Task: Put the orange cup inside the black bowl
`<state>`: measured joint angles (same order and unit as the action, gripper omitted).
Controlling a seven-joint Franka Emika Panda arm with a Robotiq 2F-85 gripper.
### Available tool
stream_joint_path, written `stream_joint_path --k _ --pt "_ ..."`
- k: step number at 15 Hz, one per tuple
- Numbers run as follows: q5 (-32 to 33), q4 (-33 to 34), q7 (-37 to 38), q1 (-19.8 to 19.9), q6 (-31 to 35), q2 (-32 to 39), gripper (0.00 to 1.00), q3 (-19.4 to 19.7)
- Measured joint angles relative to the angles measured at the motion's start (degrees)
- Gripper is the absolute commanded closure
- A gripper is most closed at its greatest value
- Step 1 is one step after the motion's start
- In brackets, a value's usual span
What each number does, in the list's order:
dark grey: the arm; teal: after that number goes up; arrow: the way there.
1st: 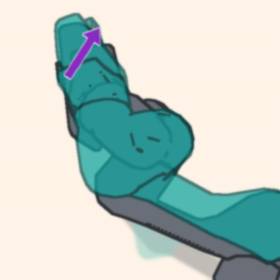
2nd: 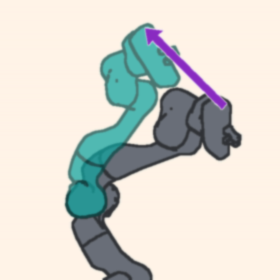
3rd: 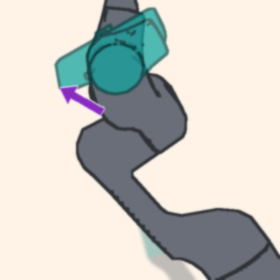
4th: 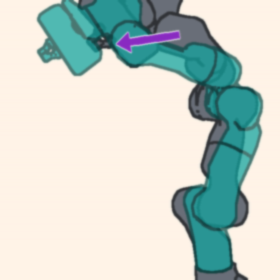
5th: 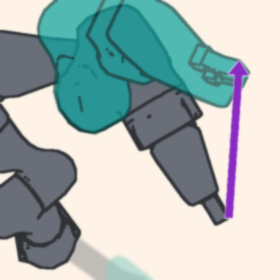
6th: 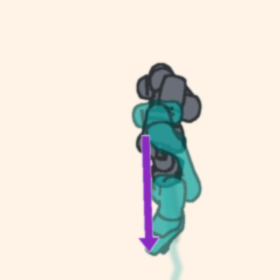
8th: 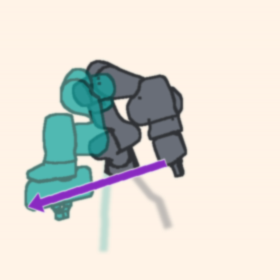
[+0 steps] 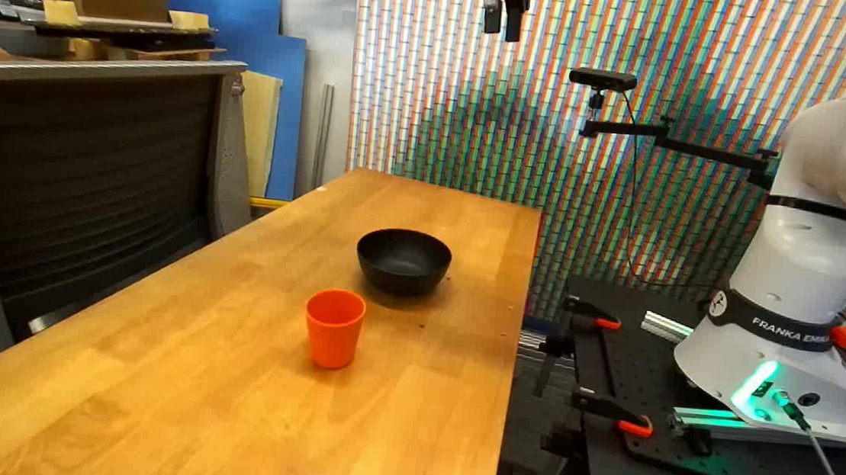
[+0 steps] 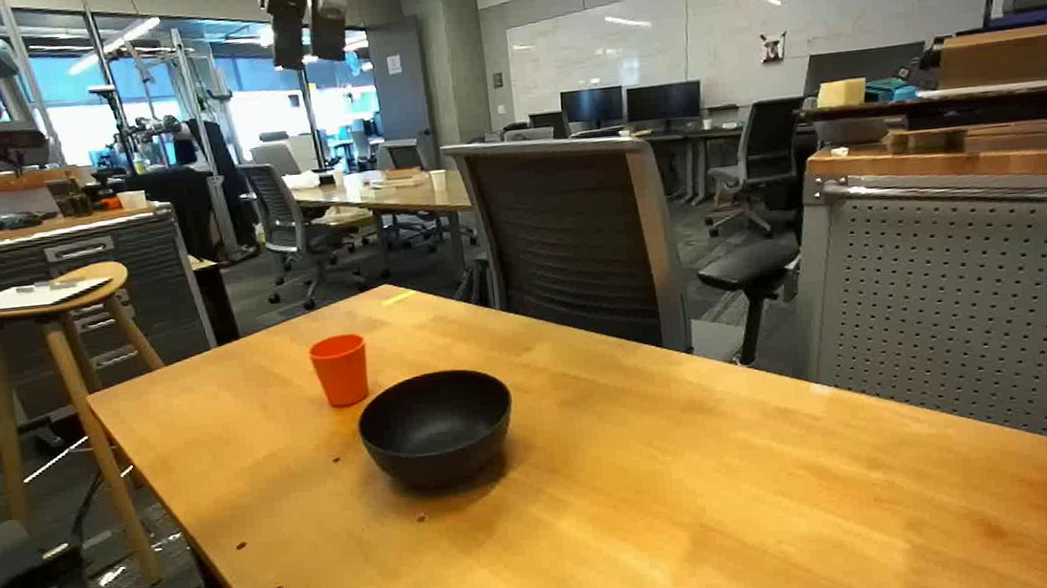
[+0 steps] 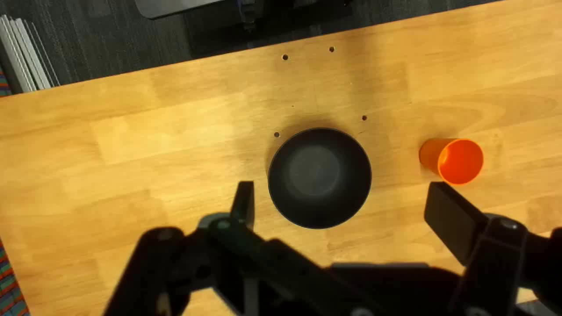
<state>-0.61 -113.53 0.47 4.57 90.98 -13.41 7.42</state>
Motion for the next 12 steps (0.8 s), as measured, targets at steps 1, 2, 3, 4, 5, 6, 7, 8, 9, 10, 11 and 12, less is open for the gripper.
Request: stream_joint_path --k 1,2,3,4,5,6,7,8,9,10,11,12 --pt "0.0 0.1 0.0 0.0 0.1 0.0 0.0 0.0" --pt "0.0 0.3 0.0 0.0 0.1 0.0 0.0 0.0" --pt "0.0 0.4 0.0 0.0 0.1 -0.1 0.0 0.0" --pt "0.0 0.4 0.0 0.0 0.1 -0.1 0.0 0.0" --pt "0.0 0.4 0.0 0.0 0.1 -0.1 0.0 0.0" --pt "-0.1 0.3 0.0 0.0 0.1 0.1 0.0 0.0" --pt "-0.3 0.3 0.1 0.0 0.1 0.7 0.0 0.0" --pt "-0.6 0.4 0.1 0.0 0.3 1.8 0.0 -0.1" --pt "-0.9 0.6 0.2 -0.1 0.7 3.3 0.0 -0.5" --pt "-1.1 0.9 0.3 -0.3 1.4 5.3 0.0 -1.1" --pt "-1.4 1.5 0.6 -0.7 2.5 7.7 0.0 -1.9" --pt "-1.6 2.3 1.0 -1.4 3.5 10.4 0.0 -3.0"
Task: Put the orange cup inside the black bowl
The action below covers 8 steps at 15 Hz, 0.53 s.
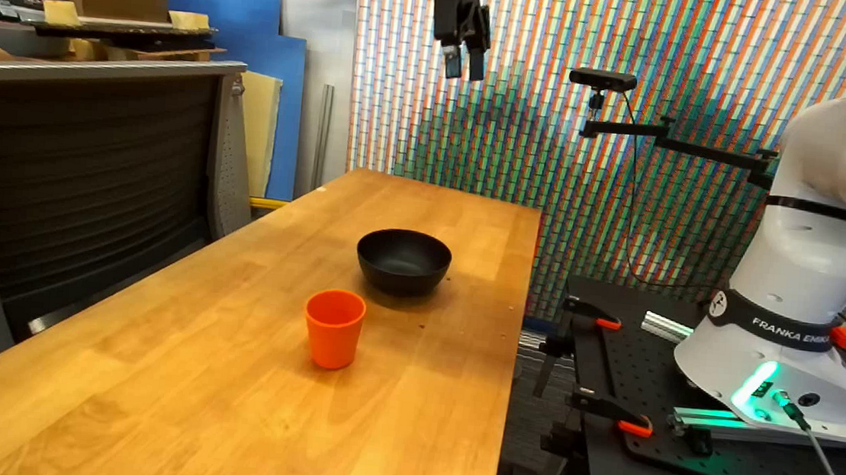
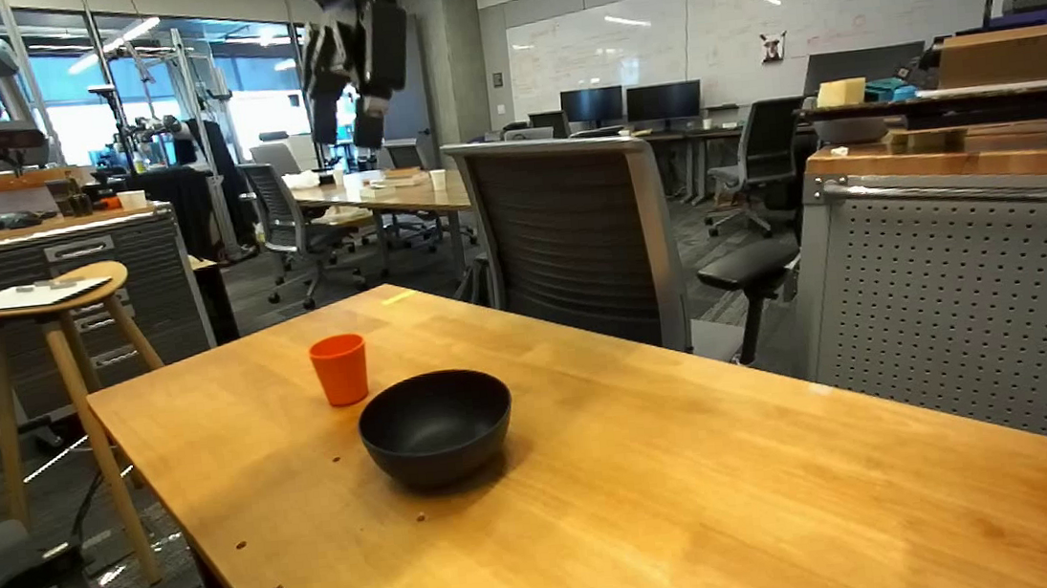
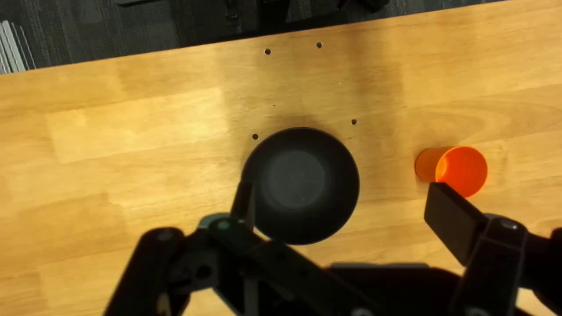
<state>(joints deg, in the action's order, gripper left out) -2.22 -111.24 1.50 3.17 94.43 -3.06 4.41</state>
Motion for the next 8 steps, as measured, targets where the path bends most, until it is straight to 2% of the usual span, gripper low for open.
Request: stream_joint_path --k 4,8 --pt "-0.4 5.7 1.4 -3.8 1.8 11.7 0.0 -4.6" --pt "-0.5 12.8 2.1 -7.0 1.8 22.8 0.0 -7.2"
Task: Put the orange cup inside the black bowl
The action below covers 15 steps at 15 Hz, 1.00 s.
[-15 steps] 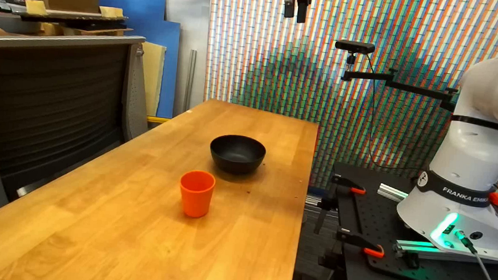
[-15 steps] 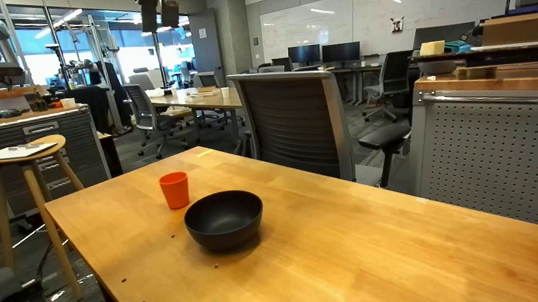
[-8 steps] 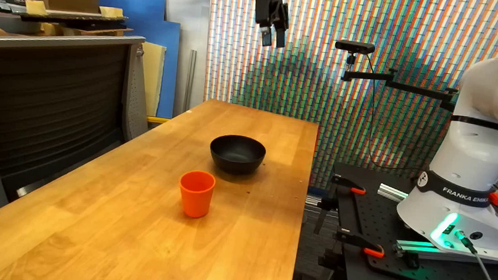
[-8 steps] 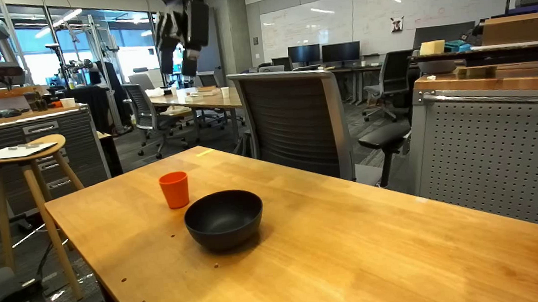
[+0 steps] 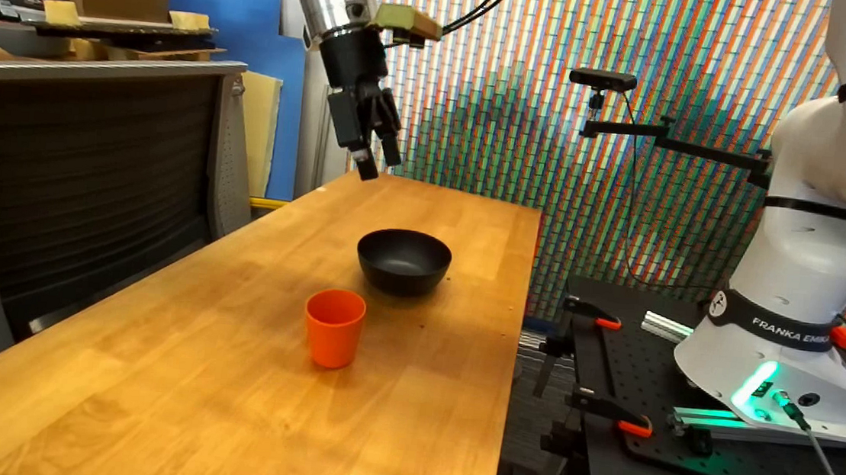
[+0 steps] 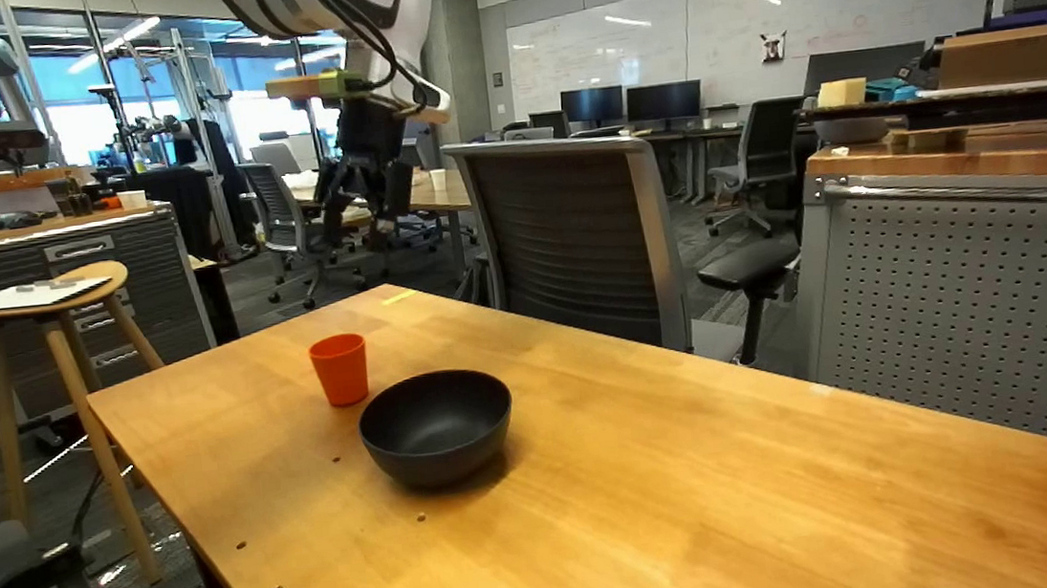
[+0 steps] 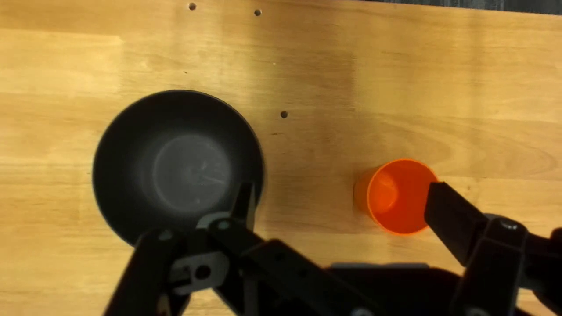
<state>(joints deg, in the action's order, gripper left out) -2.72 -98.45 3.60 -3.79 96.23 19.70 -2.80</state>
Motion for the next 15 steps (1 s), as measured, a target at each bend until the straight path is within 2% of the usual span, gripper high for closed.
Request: stream_joint_path --k 7,15 --pt "-3.2 6.9 0.0 -1.3 -0.3 11.7 0.0 -1.4" --pt "-4.9 9.8 0.0 -1.6 -0.3 18.7 0.0 -2.3"
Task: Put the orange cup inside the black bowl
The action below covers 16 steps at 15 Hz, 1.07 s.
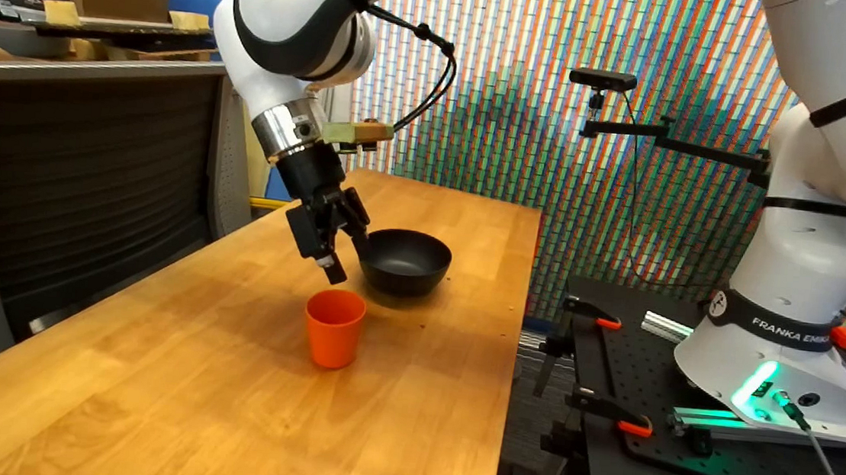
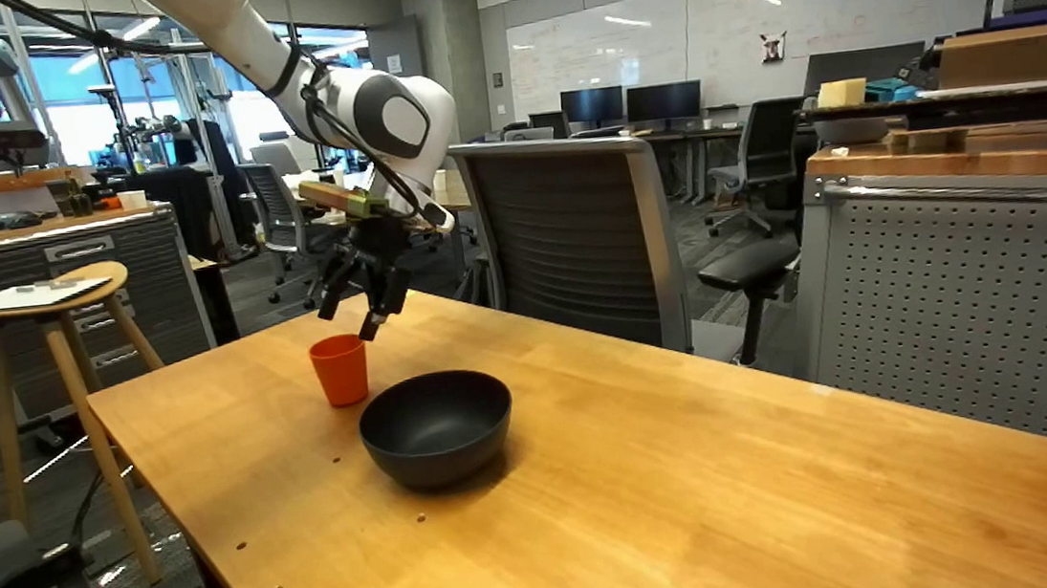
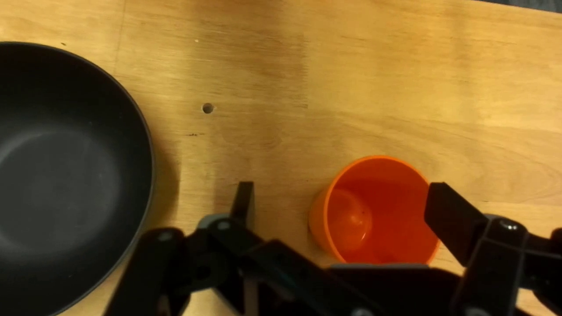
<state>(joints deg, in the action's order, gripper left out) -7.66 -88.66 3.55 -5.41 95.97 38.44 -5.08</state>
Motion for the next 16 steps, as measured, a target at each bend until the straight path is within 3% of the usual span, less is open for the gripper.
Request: stream_joint_path --k 5,6,7,16 --pt "0.0 -0.1 0.1 -0.2 0.1 2.6 0.0 0.0" --pt "0.1 -0.1 0.1 -0.4 0.1 3.0 0.25 0.0" --pt "0.3 -0.1 0.1 -0.6 0.2 3.5 0.26 0.0" --pt "2.4 -0.2 0.2 -3.7 3.3 4.5 0.96 0.0"
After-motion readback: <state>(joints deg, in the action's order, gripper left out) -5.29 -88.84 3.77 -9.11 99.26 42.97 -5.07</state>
